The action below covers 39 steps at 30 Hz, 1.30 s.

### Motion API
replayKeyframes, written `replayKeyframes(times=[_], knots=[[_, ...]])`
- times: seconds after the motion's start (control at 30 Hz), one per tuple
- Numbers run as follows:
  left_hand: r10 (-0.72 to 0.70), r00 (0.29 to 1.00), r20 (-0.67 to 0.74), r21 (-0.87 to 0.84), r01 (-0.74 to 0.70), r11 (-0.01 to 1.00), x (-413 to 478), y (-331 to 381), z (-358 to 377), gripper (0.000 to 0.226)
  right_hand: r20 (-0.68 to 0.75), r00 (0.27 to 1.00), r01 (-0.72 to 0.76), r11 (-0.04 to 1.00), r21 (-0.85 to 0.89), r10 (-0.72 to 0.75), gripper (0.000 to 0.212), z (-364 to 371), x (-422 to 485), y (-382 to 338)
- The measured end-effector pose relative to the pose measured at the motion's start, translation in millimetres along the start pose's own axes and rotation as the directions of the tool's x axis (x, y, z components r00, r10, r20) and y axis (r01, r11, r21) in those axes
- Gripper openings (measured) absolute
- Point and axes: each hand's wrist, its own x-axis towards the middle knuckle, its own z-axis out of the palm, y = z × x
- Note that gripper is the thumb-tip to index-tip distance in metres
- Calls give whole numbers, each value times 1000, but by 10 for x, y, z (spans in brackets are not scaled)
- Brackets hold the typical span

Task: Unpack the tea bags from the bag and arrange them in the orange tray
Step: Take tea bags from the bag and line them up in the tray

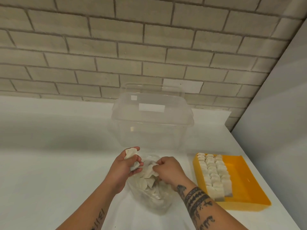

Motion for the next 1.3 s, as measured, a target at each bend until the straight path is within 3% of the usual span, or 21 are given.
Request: replayKeyframes(times=[0.1, 0.43, 0.57, 0.67, 0.73, 0.83, 0.9, 1.13, 1.23, 1.3], knots=[[31, 999, -16, 31, -31, 999, -21, 47, 44, 25, -20, 1000, 18, 1000, 15, -17, 2, -275, -79, -145], [69, 997, 13, 83, -70, 994, 4, 129, 360, 24, 149, 987, 64, 998, -26, -59, 5, -777, -239, -402], [-173, 969, 175, 47, 168, 985, -33, 193, 501, 59, 282, 953, 134, 988, -76, -108, 4, -975, -301, -445], [-361, 843, 398, 2, 393, 920, -83, 228, 660, 83, 388, 915, 183, 972, -148, -113, 4, -1128, -322, -472], [-414, 778, 473, -16, 477, 879, -162, 234, 764, 83, 408, 904, 222, 956, -193, -127, 4, -1206, -327, -475], [-407, 745, 528, 16, 470, 882, -217, 177, 878, 55, 324, 930, 259, 934, -245, -173, 13, -1282, -318, -404], [-378, 753, 538, 74, 404, 912, -202, 143, 957, 48, 266, 944, 256, 944, -209, -197, 14, -1326, -296, -323], [-287, 833, 473, 145, 247, 958, -124, 128, 1249, 27, -50, 957, 291, 951, 108, -287, 10, -1498, -265, 23], [-240, 893, 380, 132, 204, 970, -86, 77, 1436, 25, -137, 937, 337, 935, 109, -321, 10, -1729, -271, 176], [-192, 939, 284, 99, 170, 980, -52, 32, 1571, 27, -98, 933, 349, 937, 24, -345, 10, -1938, -298, 246]])
